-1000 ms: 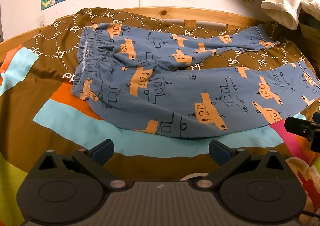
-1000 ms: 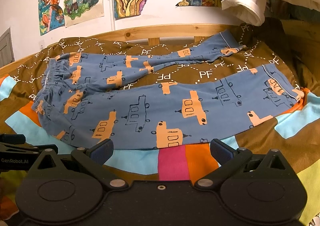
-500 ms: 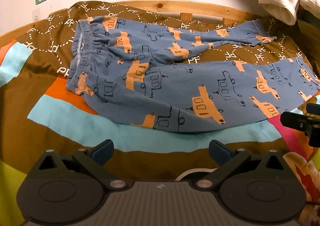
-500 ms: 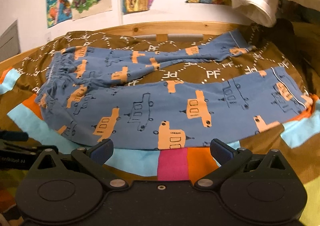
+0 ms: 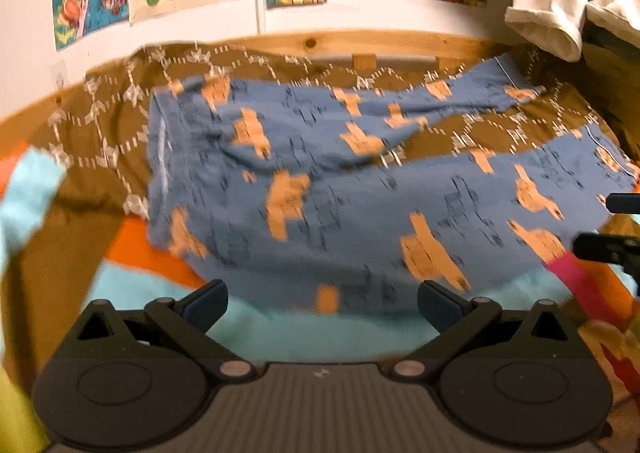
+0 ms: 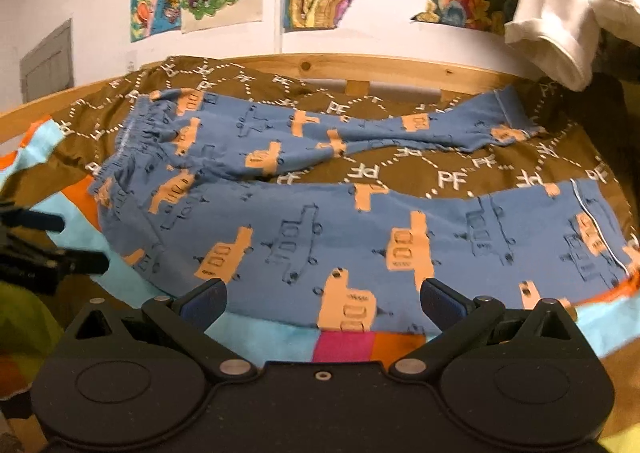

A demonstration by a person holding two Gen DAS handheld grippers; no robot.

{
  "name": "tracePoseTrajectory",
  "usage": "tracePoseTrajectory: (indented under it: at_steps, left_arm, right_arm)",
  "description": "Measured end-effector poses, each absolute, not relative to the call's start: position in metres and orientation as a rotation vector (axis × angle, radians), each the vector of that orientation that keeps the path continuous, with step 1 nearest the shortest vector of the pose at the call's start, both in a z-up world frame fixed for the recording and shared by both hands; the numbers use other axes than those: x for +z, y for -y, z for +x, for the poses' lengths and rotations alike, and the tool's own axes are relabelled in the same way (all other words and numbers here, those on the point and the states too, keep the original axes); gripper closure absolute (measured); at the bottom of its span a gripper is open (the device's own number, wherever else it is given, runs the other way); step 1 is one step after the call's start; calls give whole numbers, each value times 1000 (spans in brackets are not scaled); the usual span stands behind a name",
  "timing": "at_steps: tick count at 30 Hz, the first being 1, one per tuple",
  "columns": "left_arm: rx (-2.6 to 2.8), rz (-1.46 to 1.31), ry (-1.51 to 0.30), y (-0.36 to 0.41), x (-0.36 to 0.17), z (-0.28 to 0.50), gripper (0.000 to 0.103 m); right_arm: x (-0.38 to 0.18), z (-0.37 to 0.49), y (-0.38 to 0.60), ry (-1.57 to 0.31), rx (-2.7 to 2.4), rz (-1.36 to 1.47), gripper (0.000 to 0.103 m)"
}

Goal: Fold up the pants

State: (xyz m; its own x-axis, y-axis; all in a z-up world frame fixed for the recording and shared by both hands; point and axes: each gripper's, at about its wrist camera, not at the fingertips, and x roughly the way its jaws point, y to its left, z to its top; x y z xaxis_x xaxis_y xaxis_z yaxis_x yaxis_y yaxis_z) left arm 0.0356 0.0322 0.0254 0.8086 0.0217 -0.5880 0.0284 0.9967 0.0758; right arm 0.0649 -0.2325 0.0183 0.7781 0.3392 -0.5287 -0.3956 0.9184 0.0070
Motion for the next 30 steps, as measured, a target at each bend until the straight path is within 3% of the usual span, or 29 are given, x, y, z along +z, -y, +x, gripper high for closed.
tracePoseTrajectory:
  at_steps: [12,17,25,27,29,30]
  left_arm:
    - [72,254,-518,-75,127,173,0]
    - [75,424,-528,-84,121,236,0]
    - [-12,401,-560,-110,103,296,0]
    - [-40,412,-570,-111,98,309,3]
    - [-64,415,-593,-111,96,319,25]
    - [-71,416,-614,-112,94,325,31]
  right_arm:
    - [110,198,206,-636,664,-181,1]
    - [116,273,179,-676,728,-339,1]
    - [99,386,157,-682,716,-410,1]
    - [91,413,151,-691,714,-400,3]
    - [84,435,145,-704,706,-392,12]
    - [80,445,141,-712,700,-397,15]
